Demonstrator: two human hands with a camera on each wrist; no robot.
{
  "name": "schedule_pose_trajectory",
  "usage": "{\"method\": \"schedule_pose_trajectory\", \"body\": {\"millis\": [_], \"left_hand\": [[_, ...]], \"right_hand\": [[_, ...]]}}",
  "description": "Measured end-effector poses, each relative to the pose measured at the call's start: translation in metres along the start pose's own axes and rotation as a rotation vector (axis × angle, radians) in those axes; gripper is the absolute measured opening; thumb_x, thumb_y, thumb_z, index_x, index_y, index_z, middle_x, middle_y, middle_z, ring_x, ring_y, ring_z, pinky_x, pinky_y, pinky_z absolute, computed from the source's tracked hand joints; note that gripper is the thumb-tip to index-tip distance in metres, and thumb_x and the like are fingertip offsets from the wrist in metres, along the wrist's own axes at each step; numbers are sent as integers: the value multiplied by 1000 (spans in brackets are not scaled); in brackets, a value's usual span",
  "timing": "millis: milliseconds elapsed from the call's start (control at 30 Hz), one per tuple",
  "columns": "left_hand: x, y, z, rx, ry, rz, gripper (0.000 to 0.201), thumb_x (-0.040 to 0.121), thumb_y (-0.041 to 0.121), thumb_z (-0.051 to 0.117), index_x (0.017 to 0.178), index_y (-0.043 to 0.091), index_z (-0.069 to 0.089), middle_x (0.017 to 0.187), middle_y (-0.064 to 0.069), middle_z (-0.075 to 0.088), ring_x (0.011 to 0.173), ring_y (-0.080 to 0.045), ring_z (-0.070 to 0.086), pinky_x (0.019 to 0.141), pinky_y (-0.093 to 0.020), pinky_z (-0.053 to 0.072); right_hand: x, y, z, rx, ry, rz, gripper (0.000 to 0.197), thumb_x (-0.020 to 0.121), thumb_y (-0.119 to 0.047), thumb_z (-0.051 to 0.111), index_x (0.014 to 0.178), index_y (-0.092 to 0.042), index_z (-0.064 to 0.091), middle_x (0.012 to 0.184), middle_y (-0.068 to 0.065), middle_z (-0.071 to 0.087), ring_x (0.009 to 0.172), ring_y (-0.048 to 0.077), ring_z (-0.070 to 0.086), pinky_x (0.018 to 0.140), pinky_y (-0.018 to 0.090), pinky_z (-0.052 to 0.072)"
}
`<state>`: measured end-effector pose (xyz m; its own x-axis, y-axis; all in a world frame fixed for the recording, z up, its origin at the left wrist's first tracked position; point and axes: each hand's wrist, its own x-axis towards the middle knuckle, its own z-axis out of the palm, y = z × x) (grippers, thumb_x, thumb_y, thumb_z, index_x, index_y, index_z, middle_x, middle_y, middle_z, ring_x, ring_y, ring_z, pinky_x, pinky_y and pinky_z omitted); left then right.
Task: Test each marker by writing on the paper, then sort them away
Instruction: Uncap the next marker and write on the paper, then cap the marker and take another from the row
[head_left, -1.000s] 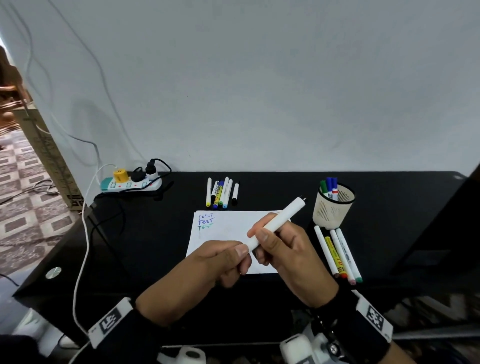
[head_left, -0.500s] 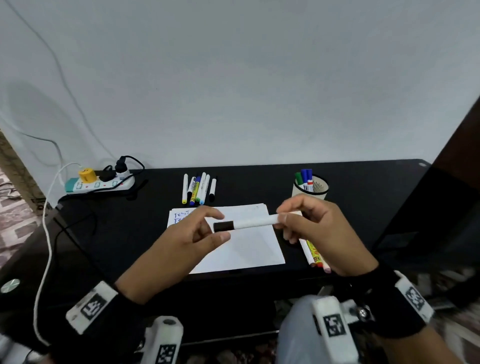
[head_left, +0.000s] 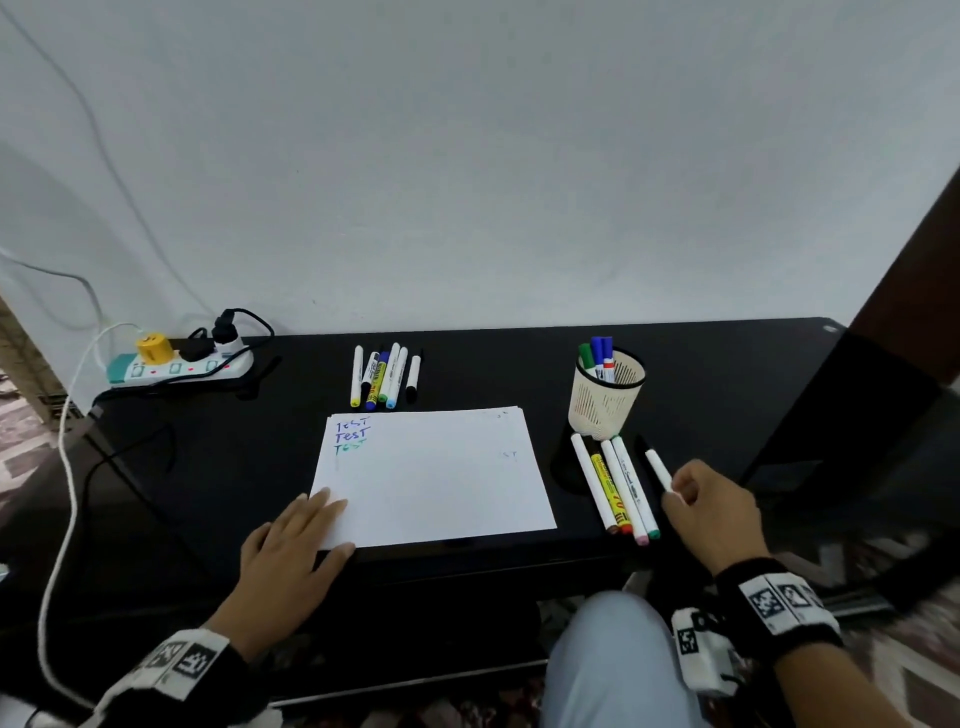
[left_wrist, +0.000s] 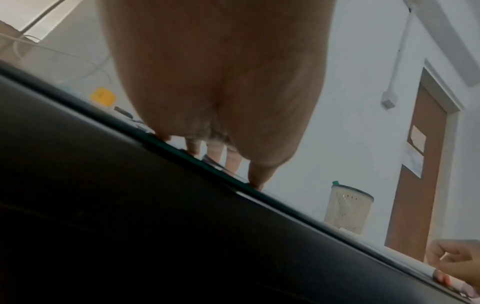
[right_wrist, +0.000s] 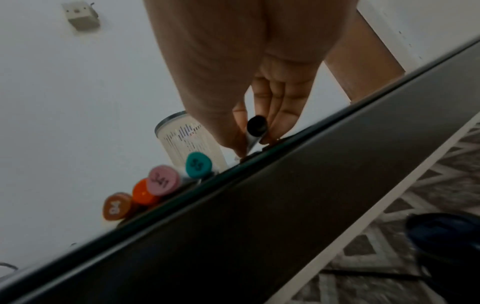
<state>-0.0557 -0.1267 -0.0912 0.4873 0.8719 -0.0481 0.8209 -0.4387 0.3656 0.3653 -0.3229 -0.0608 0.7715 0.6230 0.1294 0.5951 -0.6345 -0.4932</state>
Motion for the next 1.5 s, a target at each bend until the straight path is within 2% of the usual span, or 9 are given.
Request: {"method": "schedule_pose_trajectory", "body": {"millis": [233,433,633,800,867,1000,1167,1333,1500], "left_hand": [[-4,-3,10,78,36,48,85,78,69,-1,154,37,19,163,14,8,149,-4,-4,120,-38,-2],[-4,-3,15,120,28,41,80,82,65,-3,155,38,15,164,14,3,150,-6,-7,120,-41,-2],[-5,-1,12,104,39,47,82,80,65,-5,155,38,12,164,15,-2,148,-6,-13,119,-42,-6],[-3,-4,15,52,51,72,77,84,65,0,155,39,13,162,16,-4,146,-5,-15,117,-40,-8],[0,-9,16,66,56,75,66,92,62,14,153,40,18,162,17,1,148,-6,-6,117,-37,-6],[2,-11,16,121,-45,55,53,87,59,41,133,37,53,144,10,52,134,-13,45,104,-42,24],[6,-14,19,84,-4,78,54,88,60,42,136,37,50,148,10,47,137,-14,37,105,-43,21],[3,-9,12,14,31,87,68,90,62,14,154,40,10,160,19,-13,149,-7,-15,115,-38,-14],[0,-7,4,-44,28,44,58,99,55,31,153,41,14,162,20,-5,148,-3,-14,119,-39,-12]], "right_hand": [[1,-18,-12,-52,-16,-59,16,91,-35,71,82,-26,62,77,-8,67,74,14,62,69,31,45],[2,-144,-37,199,-58,-294,9,94,-33,67,89,-26,67,85,-14,68,83,3,64,79,29,49],[54,-276,43,87,-331,-374,18,91,-34,67,95,-16,69,98,2,73,93,22,69,86,31,53],[86,-325,116,-102,-458,-277,19,88,-26,64,78,-11,55,92,12,66,76,29,65,63,30,50],[93,-334,132,-100,-480,-251,18,88,-27,65,83,-13,55,95,10,66,80,29,64,71,33,52],[105,-345,151,-109,-477,-207,20,90,-30,62,76,-18,53,94,9,68,69,21,61,69,32,50],[108,-348,155,-87,-486,-146,18,86,-28,65,92,-12,61,89,9,67,71,22,64,57,28,45],[100,-349,135,55,-480,-105,23,88,-31,63,89,-7,66,78,8,73,67,24,70,64,30,56],[64,-335,97,369,-467,-133,23,90,-19,62,91,2,71,83,17,79,75,29,79,77,41,66]]}}
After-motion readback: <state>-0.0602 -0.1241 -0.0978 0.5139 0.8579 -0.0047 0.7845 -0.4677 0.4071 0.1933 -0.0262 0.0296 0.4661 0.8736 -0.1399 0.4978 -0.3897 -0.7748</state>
